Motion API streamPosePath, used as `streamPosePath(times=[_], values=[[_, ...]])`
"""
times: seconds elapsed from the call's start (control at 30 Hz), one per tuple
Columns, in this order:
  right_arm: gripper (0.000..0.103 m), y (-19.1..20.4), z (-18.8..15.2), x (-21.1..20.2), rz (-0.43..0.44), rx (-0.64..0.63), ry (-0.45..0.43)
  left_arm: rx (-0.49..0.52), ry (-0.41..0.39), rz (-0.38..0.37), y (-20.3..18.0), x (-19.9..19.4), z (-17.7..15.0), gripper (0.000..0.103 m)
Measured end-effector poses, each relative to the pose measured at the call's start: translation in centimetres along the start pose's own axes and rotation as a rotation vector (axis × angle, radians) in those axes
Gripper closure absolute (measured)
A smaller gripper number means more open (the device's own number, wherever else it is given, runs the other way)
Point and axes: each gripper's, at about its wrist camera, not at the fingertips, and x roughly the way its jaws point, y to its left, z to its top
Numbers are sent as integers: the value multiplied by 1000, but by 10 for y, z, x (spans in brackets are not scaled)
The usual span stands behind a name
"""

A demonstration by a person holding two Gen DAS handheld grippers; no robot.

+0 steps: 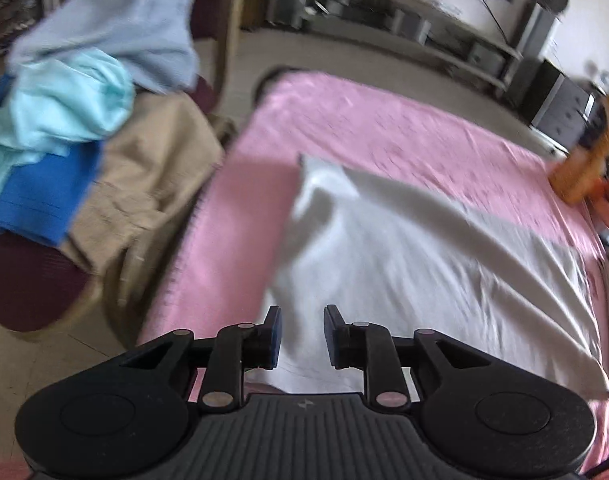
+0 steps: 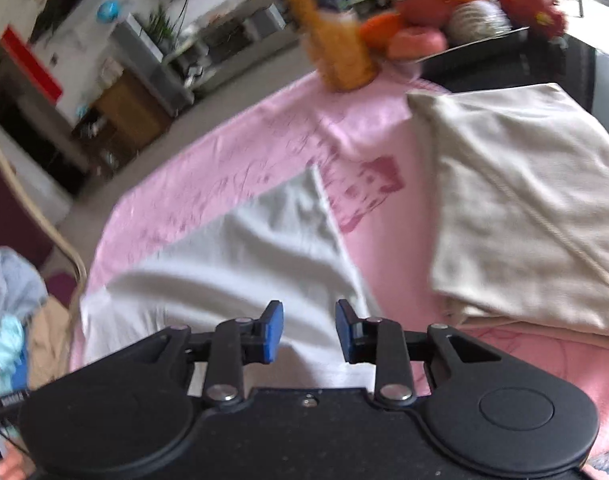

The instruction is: Fold clothes

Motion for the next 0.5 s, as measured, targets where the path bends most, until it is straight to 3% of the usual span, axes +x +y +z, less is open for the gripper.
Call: streamPosePath(times=[0.13,0.33,0.43,0.5], values=[[74,15,-5,21,4,-67,87,19,77,-76,-6,13,-5,82],[75,16,-18,40,-109,-147,204,92,200,69,-9,30,-21,80],[74,2,-19,21,-80,-96,202,53,157,55,5,8,-20,80],[71,-11,-15,-1,-27,-34,128,-8,116,34,18,-4,-17,79]])
